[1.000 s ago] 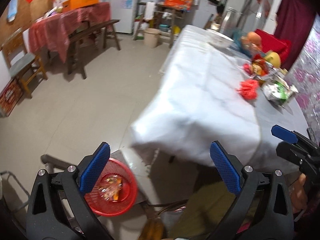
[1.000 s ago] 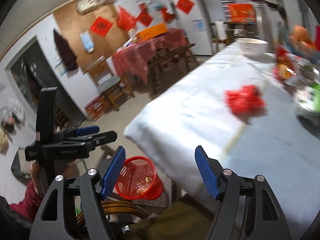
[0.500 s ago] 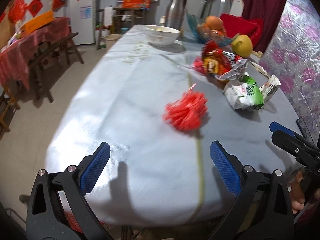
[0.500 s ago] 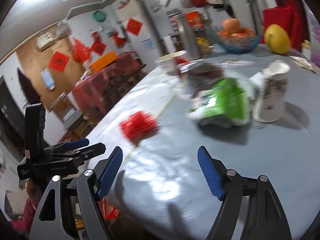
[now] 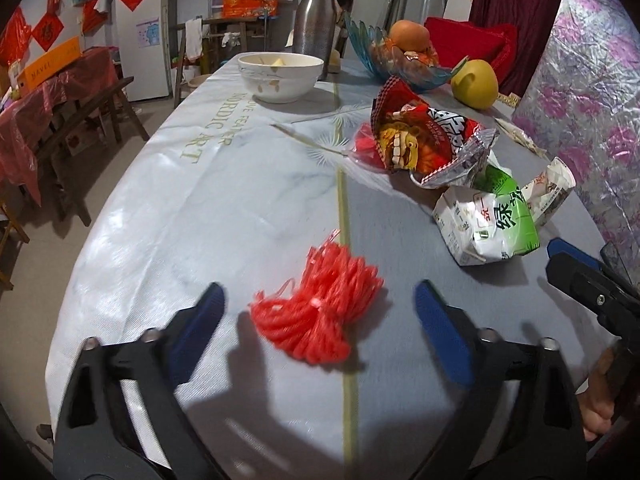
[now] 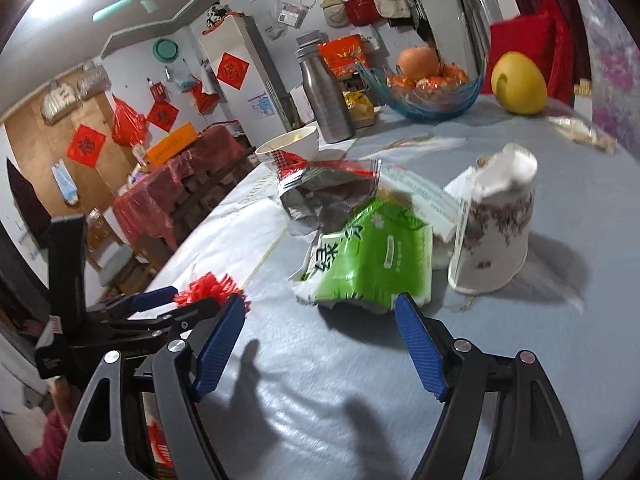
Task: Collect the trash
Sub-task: 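Return to the table and grasp the red mesh net with the left tool, then grasp the white paper cup with the right tool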
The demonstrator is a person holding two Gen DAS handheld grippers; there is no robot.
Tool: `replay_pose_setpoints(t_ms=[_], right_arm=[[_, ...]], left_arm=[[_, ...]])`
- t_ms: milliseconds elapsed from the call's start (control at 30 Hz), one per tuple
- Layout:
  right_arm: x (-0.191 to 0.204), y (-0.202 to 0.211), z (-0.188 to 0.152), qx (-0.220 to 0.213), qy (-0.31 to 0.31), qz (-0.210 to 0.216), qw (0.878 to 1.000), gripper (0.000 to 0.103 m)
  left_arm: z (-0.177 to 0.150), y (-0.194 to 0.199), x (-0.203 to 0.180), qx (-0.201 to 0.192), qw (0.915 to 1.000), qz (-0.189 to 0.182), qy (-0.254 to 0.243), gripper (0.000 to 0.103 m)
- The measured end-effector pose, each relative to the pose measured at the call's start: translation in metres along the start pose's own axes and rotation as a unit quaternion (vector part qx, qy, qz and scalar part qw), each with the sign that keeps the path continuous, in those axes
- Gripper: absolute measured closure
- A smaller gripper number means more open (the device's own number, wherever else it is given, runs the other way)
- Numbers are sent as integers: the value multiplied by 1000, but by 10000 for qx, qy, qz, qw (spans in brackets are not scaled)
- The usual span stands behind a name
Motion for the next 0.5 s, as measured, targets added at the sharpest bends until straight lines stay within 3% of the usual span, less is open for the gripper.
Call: replay_pose_setpoints(t_ms=[33,133,200,267,300,400,467,500], right_arm=[[0,-1,3,-35,31,-48,10000,17],[2,-11,17,-102,149,-384,9991,11],[2,-22,20,11,238,-480,9986,12],[4,-30,13,196,326,-389,9985,35],[4,-31,8,276,376,-331,9984,53],[6,-26,-16,446,477,-61,9978,81],[6,-21,-26,551,494,67,9972,91],[4,-18,-33,612,480,165,9968,90]], left_arm=[[0,-1,0,22,10000,-46,1,33],[-1,-2,1,65,9995,-284,93,52],[-1,4,3,-15,9990,-410,184,55],[-2,11,7,-109,9987,-440,242,56],[-2,15,8,-142,9986,-445,261,56],[-5,27,12,-228,9982,-470,294,56],[-7,31,12,-256,9982,-461,275,56],[-8,32,12,-264,9982,-460,270,56]])
Point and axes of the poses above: each gripper's, at about its wrist camera, not at the fingertips, and y roughly against the way its jaws point, x to its left, z to its top, the point moved 5 cm from there along -y, roughly the way its jaws point, and after that the axes turned 9 degrees about -z, right-handed, at the moved point
